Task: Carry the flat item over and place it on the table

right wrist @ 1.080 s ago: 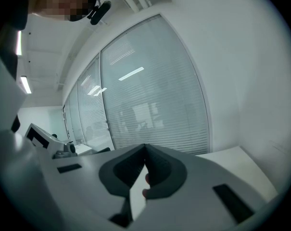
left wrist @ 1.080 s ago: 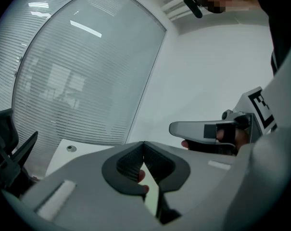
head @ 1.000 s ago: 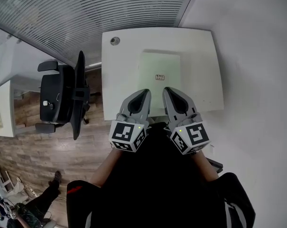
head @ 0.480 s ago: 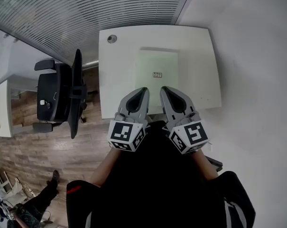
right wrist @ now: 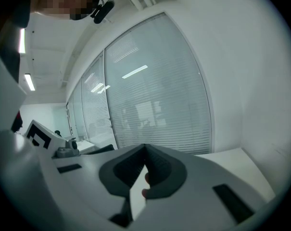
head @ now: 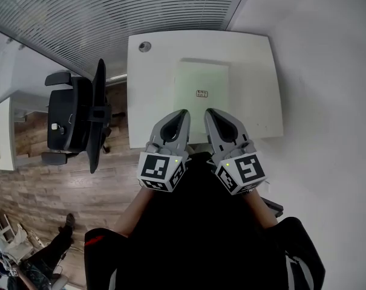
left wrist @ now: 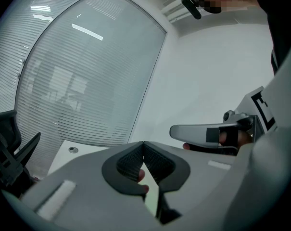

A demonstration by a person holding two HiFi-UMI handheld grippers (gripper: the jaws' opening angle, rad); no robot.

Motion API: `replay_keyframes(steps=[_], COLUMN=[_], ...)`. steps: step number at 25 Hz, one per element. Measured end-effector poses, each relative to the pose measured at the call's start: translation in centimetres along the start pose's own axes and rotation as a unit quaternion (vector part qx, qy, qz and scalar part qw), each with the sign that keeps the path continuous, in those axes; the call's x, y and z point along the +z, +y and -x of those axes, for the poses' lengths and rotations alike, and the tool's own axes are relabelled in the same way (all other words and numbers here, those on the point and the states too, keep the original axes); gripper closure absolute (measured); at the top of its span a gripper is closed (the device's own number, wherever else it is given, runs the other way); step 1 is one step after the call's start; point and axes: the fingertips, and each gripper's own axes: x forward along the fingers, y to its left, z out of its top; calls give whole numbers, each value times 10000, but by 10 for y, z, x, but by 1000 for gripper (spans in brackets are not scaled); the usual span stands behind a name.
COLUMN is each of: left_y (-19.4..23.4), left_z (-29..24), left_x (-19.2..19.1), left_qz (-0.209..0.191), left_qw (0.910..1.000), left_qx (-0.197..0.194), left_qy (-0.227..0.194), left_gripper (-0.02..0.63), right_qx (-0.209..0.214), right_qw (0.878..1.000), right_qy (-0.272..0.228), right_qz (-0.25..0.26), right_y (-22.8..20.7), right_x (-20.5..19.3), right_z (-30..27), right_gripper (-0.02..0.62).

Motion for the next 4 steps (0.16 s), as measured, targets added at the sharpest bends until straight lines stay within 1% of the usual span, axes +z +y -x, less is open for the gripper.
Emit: replay_keyframes(steps=[4], left_y=[0], left_z=[-1], left_x=[0], left_qz=[2], left_qw=[10000], left_qx=[5], left_qy=[5], left_gripper=[600], right_qx=[11], right_qw=[10000], right_qy=[12], right_qz=[14], right_y=[-1], right_x=[0], right_z=[0], right_gripper=[595])
